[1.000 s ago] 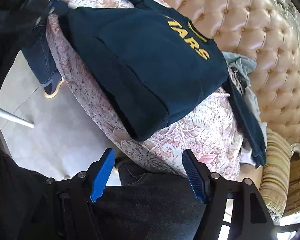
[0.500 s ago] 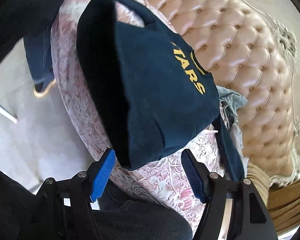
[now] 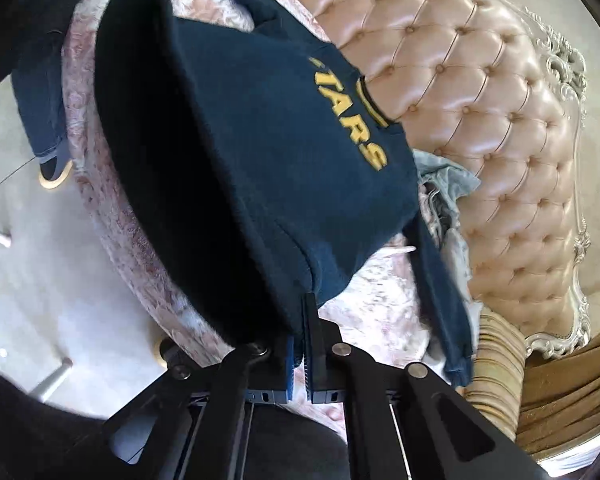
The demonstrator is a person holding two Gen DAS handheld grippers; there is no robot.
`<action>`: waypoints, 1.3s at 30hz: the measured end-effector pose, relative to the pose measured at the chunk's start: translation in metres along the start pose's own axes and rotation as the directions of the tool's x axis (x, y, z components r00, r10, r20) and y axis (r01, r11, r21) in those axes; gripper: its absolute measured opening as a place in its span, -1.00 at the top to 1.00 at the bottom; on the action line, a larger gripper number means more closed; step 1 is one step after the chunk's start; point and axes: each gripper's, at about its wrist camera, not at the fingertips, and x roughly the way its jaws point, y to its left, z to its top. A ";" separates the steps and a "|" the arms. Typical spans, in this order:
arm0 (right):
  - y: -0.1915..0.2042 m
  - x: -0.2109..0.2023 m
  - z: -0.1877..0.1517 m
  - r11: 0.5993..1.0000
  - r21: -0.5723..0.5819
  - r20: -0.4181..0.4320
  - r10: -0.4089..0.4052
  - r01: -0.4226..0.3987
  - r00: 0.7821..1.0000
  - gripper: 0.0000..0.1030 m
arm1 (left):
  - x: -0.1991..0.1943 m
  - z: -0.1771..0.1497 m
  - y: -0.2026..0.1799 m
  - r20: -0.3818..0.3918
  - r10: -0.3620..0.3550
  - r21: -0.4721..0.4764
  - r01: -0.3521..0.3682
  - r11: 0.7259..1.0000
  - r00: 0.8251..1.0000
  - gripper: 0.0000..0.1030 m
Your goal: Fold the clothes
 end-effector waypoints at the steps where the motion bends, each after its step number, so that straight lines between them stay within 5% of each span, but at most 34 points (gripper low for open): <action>1: 0.001 -0.003 -0.002 1.000 -0.022 0.002 0.005 -0.005 1.000 0.96 | 0.002 -0.004 -0.005 -0.017 -0.003 0.022 0.004 1.000 1.000 0.90; 9: 0.036 0.027 -0.010 0.986 -0.153 -0.058 0.054 -0.062 0.997 0.95 | 0.033 -0.036 -0.030 -0.180 0.031 0.137 -0.006 0.990 0.983 0.71; 13: 0.041 0.030 -0.011 0.982 -0.170 -0.067 0.066 -0.076 0.996 0.94 | 0.022 -0.047 0.002 -0.197 -0.129 -0.135 0.104 0.985 0.972 0.52; 16: 0.041 0.029 -0.012 0.981 -0.174 -0.068 0.071 -0.082 0.995 0.93 | 0.014 -0.063 0.036 -0.128 -0.293 -0.409 0.218 0.886 0.948 0.36; 20: 0.042 0.027 -0.014 0.974 -0.210 -0.070 0.076 -0.090 0.995 0.81 | 0.015 -0.076 0.082 0.064 -0.422 -0.697 0.343 0.630 0.904 0.36; 22: 0.039 0.020 -0.015 0.969 -0.222 -0.073 0.098 -0.112 0.993 0.78 | 0.021 -0.070 0.098 0.138 -0.432 -0.752 0.378 0.540 0.891 0.36; 26: 0.022 -0.002 -0.017 0.966 -0.162 -0.075 0.189 -0.199 0.979 0.28 | 0.046 -0.051 0.105 0.115 -0.433 -0.778 0.352 0.520 0.894 0.33; 29: -0.006 -0.011 -0.013 0.968 -0.004 -0.024 0.251 -0.251 0.968 -0.05 | 0.071 -0.055 0.102 0.032 -0.470 -0.823 0.290 0.488 0.882 0.33; 31: -0.029 -0.010 -0.006 0.951 0.136 0.016 0.279 -0.278 0.960 -0.08 | 0.075 -0.065 0.099 0.020 -0.478 -0.850 0.266 0.455 0.878 0.32; 34: -0.056 -0.002 0.008 0.856 0.345 0.121 0.368 -0.386 0.922 -0.10 | 0.071 -0.080 0.101 0.066 -0.482 -0.882 0.277 0.381 0.874 0.17; 35: -0.064 0.005 0.011 0.800 0.410 0.165 0.406 -0.437 0.899 -0.10 | 0.072 -0.085 0.099 0.084 -0.498 -0.891 0.289 0.351 0.863 0.14; 37: -0.076 0.023 0.015 0.639 0.518 0.269 0.508 -0.568 0.818 -0.10 | 0.078 -0.089 0.094 0.129 -0.541 -0.900 0.327 0.287 0.831 0.14; 39: -0.079 0.043 0.015 0.521 0.593 0.311 0.555 -0.614 0.772 -0.11 | 0.088 -0.090 0.091 0.173 -0.574 -0.902 0.363 0.233 0.800 0.14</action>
